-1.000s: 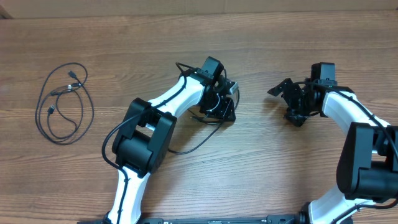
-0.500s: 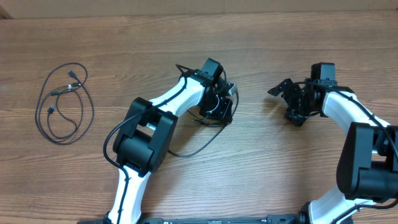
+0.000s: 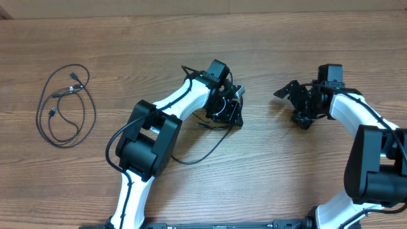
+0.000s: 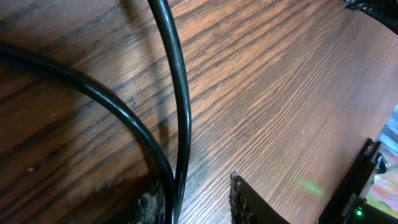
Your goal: Untangle cables
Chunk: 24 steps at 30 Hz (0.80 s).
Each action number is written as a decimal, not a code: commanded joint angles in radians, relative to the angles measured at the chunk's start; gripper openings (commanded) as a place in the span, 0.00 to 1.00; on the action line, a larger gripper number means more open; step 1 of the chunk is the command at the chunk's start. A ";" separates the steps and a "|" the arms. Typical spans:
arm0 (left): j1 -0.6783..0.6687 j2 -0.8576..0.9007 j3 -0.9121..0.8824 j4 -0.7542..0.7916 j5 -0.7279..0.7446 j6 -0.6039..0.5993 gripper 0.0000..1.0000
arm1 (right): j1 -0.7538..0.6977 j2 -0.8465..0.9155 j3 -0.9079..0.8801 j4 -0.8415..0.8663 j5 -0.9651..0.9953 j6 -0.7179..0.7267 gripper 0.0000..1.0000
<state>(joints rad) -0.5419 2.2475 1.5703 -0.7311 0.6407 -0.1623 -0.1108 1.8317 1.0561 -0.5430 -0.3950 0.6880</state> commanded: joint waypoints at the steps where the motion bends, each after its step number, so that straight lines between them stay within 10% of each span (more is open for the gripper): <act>1: -0.009 0.103 -0.063 -0.016 -0.175 0.001 0.37 | 0.001 0.060 -0.042 -0.003 0.058 -0.007 1.00; 24: -0.015 0.103 -0.063 -0.002 -0.188 0.008 0.39 | 0.001 0.060 -0.042 -0.003 0.058 -0.007 1.00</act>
<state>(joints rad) -0.5423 2.2475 1.5703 -0.7277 0.6437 -0.1619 -0.1108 1.8317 1.0561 -0.5430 -0.3950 0.6884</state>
